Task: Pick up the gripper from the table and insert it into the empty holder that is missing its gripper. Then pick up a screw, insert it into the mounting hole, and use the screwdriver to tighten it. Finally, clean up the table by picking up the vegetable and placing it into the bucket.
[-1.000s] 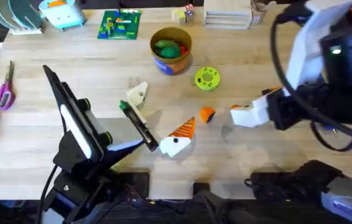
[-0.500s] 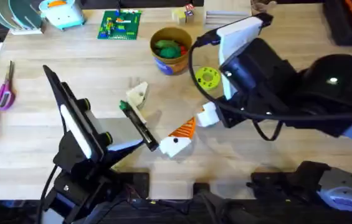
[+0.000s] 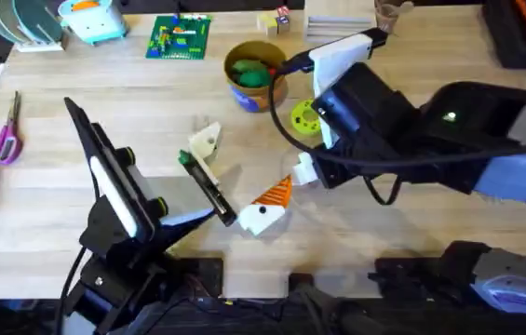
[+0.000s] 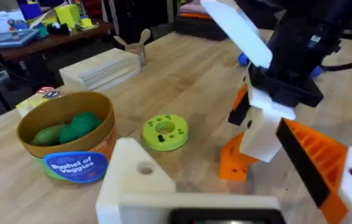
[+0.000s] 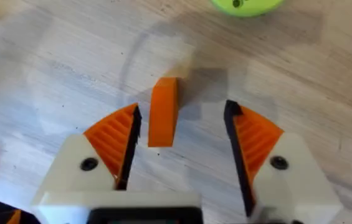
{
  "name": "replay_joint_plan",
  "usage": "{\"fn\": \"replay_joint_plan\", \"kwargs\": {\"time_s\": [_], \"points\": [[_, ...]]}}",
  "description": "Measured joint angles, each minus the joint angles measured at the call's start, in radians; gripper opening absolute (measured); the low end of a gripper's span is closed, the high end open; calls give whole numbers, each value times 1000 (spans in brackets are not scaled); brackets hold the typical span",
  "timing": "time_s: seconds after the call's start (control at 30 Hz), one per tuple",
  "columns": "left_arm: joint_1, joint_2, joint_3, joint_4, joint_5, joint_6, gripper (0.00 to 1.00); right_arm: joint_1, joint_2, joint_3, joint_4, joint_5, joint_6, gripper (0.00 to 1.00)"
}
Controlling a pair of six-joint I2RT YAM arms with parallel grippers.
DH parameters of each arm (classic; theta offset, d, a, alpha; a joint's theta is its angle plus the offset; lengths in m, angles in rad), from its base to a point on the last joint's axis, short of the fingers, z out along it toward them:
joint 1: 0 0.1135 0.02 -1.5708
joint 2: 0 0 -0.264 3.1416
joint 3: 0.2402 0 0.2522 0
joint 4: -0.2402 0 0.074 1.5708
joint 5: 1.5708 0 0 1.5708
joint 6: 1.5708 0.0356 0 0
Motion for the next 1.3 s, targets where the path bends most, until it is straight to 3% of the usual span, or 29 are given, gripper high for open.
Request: {"fn": "replay_joint_plan", "kwargs": {"time_s": [0.2,0.4,0.87,0.93,1.13,1.3], "points": [[0,0,0,0,0,0,993,0,18,0,14,-11,-2,705],[0,0,0,0,0,0,993,0,18,0,13,-19,-3,436],[0,0,0,0,0,0,992,0,18,0,-6,-66,-17,349],[0,0,0,0,0,0,993,0,18,0,-6,-69,-22,303],[0,0,0,0,0,0,993,0,18,0,-5,-69,-29,18],[0,0,0,0,0,0,992,-6,-6,7,-43,-70,-40,13]]}}
